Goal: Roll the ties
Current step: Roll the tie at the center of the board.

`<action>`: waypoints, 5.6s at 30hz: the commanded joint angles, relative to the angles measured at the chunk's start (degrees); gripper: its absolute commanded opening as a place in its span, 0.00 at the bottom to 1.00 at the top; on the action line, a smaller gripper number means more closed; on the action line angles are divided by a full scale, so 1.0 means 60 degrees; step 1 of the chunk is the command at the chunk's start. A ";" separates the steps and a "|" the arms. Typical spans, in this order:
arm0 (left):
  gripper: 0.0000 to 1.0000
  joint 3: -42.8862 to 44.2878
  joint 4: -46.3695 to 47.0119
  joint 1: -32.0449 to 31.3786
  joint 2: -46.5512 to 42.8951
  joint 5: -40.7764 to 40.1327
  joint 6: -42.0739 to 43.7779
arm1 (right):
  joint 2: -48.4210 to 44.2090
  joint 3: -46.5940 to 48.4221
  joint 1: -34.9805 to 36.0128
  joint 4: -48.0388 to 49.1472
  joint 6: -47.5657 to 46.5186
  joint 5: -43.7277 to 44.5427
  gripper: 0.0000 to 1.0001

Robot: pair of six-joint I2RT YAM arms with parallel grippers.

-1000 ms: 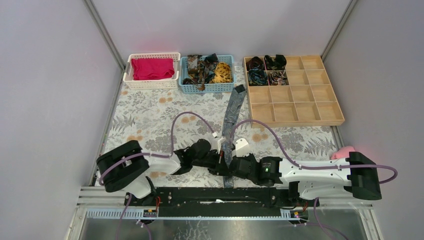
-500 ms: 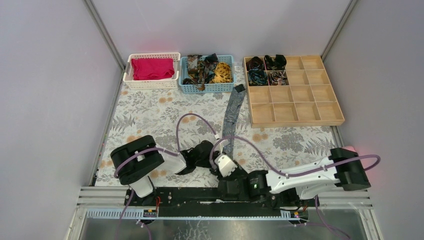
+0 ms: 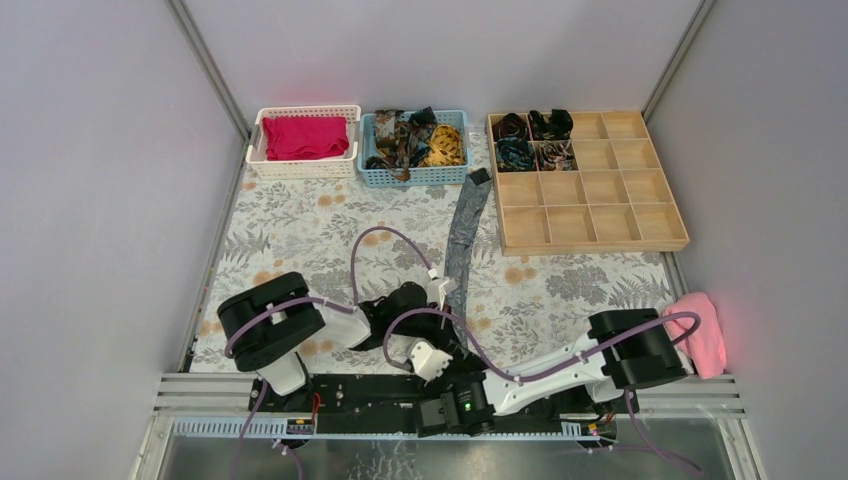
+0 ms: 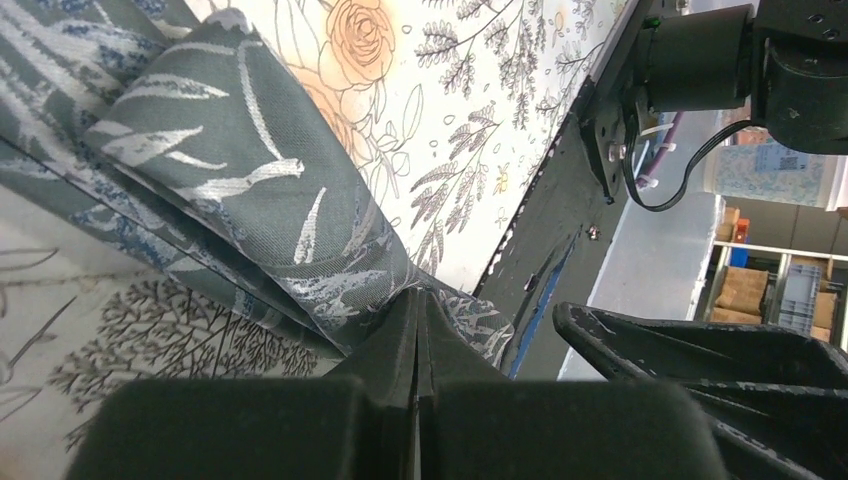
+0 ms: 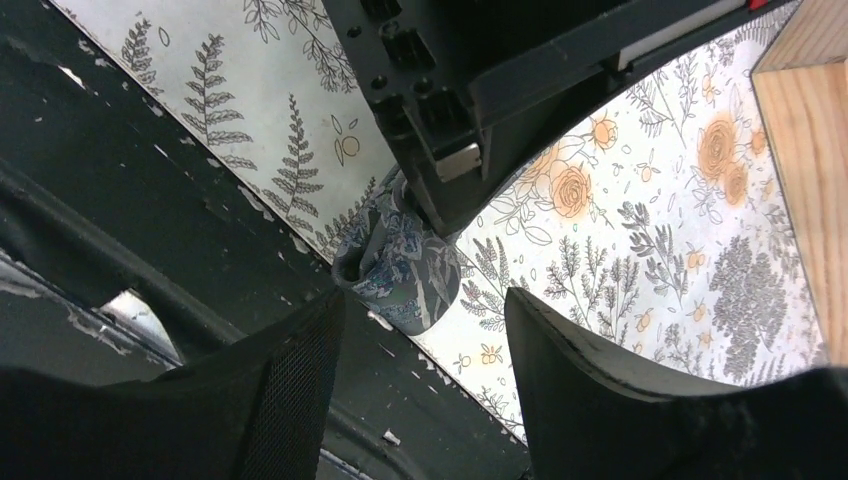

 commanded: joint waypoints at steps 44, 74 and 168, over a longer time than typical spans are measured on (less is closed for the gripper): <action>0.00 -0.0460 -0.5655 0.0725 -0.2100 -0.1701 0.0695 | 0.3202 0.1303 -0.0664 0.2335 -0.4007 0.0748 0.66; 0.32 0.1447 -0.8048 0.1423 -0.4863 -0.3025 0.1284 | 0.2008 0.1126 -0.1674 0.3411 -0.4709 -0.3337 0.25; 0.00 0.0382 -1.0311 0.2821 -1.1146 -0.8356 0.0165 | 0.3368 0.3579 -0.8471 0.5303 -0.2376 -1.6954 0.23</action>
